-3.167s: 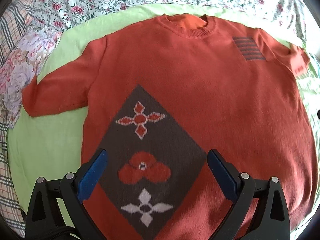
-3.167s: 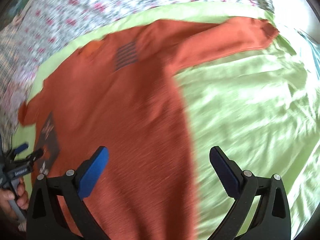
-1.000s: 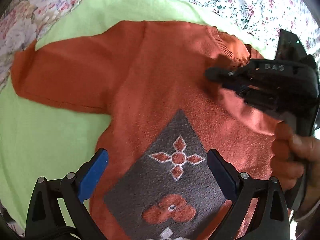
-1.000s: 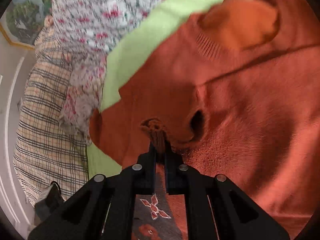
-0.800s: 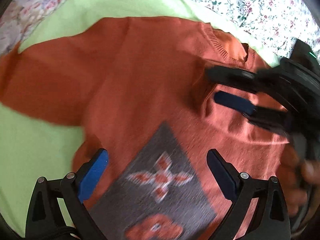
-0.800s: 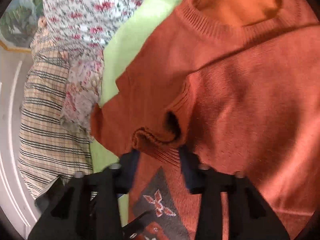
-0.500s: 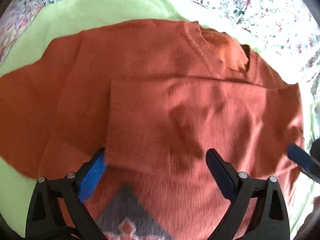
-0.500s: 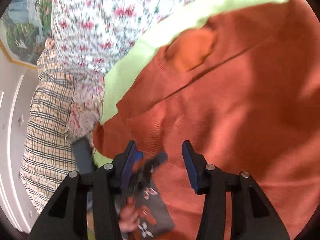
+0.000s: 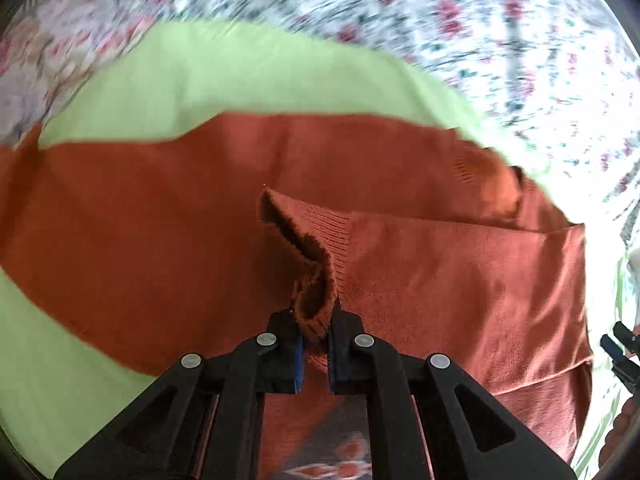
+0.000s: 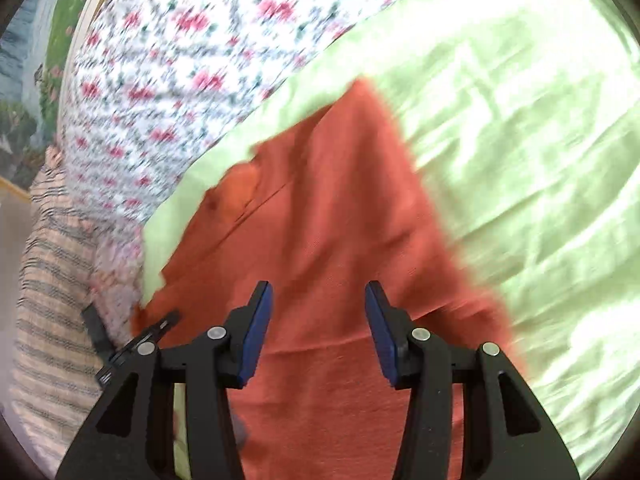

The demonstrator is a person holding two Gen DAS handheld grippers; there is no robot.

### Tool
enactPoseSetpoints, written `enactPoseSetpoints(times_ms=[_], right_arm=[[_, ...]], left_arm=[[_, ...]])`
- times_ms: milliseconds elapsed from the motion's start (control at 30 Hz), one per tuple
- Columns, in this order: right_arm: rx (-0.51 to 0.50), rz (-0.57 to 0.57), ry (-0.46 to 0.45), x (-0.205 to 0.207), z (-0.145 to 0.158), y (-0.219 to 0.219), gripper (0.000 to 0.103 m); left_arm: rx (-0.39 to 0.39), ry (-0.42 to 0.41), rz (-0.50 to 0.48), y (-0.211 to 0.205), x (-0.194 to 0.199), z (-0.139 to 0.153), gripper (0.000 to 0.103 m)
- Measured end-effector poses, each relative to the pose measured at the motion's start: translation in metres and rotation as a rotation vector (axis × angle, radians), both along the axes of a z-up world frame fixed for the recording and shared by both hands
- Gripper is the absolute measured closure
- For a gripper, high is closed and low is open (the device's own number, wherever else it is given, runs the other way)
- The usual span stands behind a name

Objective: Fold small clothes

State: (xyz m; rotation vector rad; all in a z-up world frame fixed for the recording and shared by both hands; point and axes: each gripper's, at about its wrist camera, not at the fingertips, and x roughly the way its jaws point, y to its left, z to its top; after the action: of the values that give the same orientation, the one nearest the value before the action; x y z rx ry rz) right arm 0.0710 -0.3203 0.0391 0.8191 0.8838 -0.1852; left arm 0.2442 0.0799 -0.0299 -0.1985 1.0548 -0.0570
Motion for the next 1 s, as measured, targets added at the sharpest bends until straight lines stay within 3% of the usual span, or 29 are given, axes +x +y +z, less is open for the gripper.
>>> enactPoseSetpoints(times_ms=[233,400,467,500,533,567,667,767,800,867,1000], right_arm=[[-0.115,-0.015,0.083,0.025,-0.015,-0.032,0.054],[-0.148,0.048,0.152,0.062,-0.039,-0.038,0.039],[-0.169,0.086,0.167,0.072,-0.047,-0.036,0.039],[-0.193,0.103,0.170,0.075,-0.048,-0.034,0.046],[-0.221,0.123,0.171,0.078,-0.048,-0.032,0.064],[-0.239,0.144,0.178,0.080,-0.046,-0.033,0.092],[-0.206,0.111,0.154,0.072,-0.038,-0.054,0.094],[-0.176,0.065,0.160,0.062,-0.044,-0.077,0.095],[-0.175,0.054,0.172,0.061,-0.048,-0.081,0.103],[-0.230,0.024,0.217,0.058,-0.048,-0.087,0.103],[-0.246,0.032,0.128,0.046,-0.017,-0.070,0.099]], left_arm=[[0.001,-0.004,-0.004,-0.005,-0.001,0.002,0.096],[0.013,0.018,-0.051,-0.011,-0.010,-0.001,0.096],[0.015,0.020,-0.056,-0.015,-0.011,-0.001,0.096],[0.008,0.020,-0.061,-0.016,-0.011,-0.001,0.096],[-0.001,0.019,-0.065,-0.018,-0.011,0.000,0.096],[-0.022,0.015,-0.074,-0.020,-0.012,0.003,0.096],[-0.075,0.002,-0.110,-0.030,-0.013,0.007,0.096],[-0.042,0.024,-0.117,-0.039,-0.011,-0.004,0.096],[-0.030,0.033,-0.110,-0.038,-0.010,-0.009,0.096],[-0.026,0.056,-0.086,-0.033,-0.008,-0.017,0.096],[-0.053,0.060,-0.071,-0.024,-0.008,-0.020,0.095]])
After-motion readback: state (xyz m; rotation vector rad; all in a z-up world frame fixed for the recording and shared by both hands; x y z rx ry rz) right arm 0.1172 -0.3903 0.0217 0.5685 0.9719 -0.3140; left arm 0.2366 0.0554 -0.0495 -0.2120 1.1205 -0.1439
